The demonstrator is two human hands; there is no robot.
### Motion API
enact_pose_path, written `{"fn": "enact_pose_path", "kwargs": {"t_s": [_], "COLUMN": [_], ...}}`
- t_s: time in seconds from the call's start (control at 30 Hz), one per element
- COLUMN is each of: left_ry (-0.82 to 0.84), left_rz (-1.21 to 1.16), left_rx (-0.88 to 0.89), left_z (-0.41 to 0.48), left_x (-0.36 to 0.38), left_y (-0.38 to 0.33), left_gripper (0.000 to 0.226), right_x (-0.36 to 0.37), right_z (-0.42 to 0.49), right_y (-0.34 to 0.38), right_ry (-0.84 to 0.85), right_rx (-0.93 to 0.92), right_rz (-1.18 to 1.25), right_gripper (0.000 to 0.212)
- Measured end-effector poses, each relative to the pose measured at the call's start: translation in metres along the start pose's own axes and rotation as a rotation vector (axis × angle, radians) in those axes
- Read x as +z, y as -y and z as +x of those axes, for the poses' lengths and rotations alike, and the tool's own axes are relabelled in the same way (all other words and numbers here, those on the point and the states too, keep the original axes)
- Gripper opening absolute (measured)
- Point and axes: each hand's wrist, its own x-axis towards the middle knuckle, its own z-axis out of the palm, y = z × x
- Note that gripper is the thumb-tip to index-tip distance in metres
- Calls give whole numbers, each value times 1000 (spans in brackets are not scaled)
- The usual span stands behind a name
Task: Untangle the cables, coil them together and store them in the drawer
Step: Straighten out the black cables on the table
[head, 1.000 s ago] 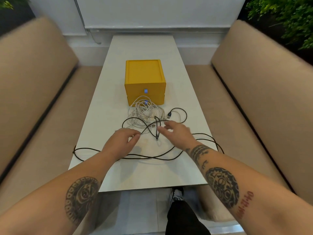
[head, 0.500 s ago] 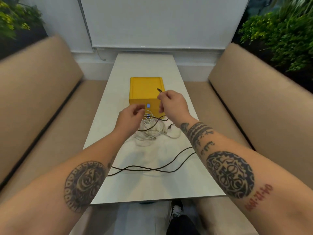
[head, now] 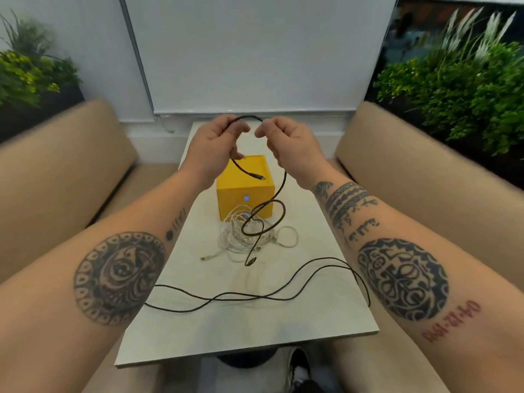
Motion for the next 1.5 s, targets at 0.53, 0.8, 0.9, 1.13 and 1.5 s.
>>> {"fn": "enact_pose_path", "kwargs": {"t_s": [0.53,0.8,0.9,1.13,1.5], "left_ry": [-546,-541,-362,-330,-269], "left_rz": [-79,128,102,169,112], "left_rx": [-198,-485,-658,-508,-668], "left_z": [8,-28,-40,-20,-13], "left_x": [-102,-121,-109,-78,-107], "left_y": [5,54,67,67,-20], "left_gripper": [18,24,27,11,36], "right_x": [-46,-47,-42,-9,-28], "right_z": [-13,-21,-24,-3,23], "right_y": [-43,-60,-58,5,69], "right_ry": [188,20,-43,-60,-60], "right_rx": [97,196,138,-93,-113], "right_rz": [-728,-624,-576,-490,-700], "right_gripper": [43,40,36,36,38]}}
